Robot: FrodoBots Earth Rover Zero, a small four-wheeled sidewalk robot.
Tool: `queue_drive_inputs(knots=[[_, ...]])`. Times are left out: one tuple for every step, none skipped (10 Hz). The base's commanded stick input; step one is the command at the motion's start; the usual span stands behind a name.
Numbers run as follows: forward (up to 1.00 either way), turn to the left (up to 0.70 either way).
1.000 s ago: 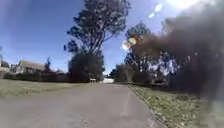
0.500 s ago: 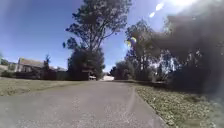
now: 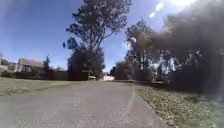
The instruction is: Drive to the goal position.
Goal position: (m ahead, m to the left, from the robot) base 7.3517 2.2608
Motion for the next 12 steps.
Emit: queue_drive_inputs(knots=[[0.70, 0.00], [0.70, 0.00], [0.70, 0.00], [0.70, 0.00], [0.70, 0.00], [0.70, 0.00], [0.70, 0.00], [0.70, 0.00], [0.70, 0.00], [0.70, 0.00], [0.70, 0.00], [0.70, 0.00]])
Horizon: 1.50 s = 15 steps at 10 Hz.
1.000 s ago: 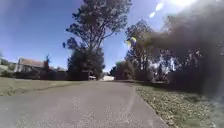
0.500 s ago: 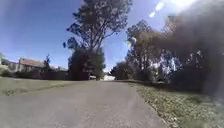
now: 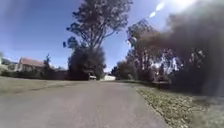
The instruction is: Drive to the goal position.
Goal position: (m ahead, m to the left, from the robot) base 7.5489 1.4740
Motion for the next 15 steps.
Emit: queue_drive_inputs(knots=[[0.70, 0.00], [0.70, 0.00], [0.70, 0.12], [0.70, 0.13], [0.70, 0.15], [0.70, 0.00], [0.70, 0.00], [0.70, 0.00], [0.70, 0.00], [0.70, 0.00], [0.85, 0.00], [0.85, 0.00], [0.85, 0.00], [0.85, 0.00], [0.85, 0.00]])
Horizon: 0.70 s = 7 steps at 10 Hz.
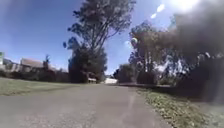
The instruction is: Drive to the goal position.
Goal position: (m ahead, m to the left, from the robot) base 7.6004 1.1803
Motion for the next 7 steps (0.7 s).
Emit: queue_drive_inputs(knots=[[0.85, 0.00], [0.85, 0.00], [0.85, 0.00], [0.85, 0.00], [0.88, 0.00], [0.94, 0.00], [1.00, 0.00]])
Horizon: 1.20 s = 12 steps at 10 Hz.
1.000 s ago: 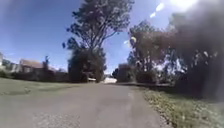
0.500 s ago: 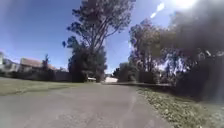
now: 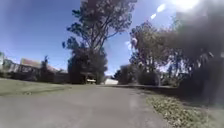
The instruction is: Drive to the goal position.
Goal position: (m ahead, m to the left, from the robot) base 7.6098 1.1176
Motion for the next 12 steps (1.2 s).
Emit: queue_drive_inputs(knots=[[1.00, 0.00], [1.00, 0.00], [1.00, 0.00], [1.00, 0.00], [1.00, 0.00], [1.00, 0.00], [1.00, 0.00], [1.00, 0.00], [1.00, 0.00], [1.00, 0.00], [1.00, 0.00], [1.00, 0.00]])
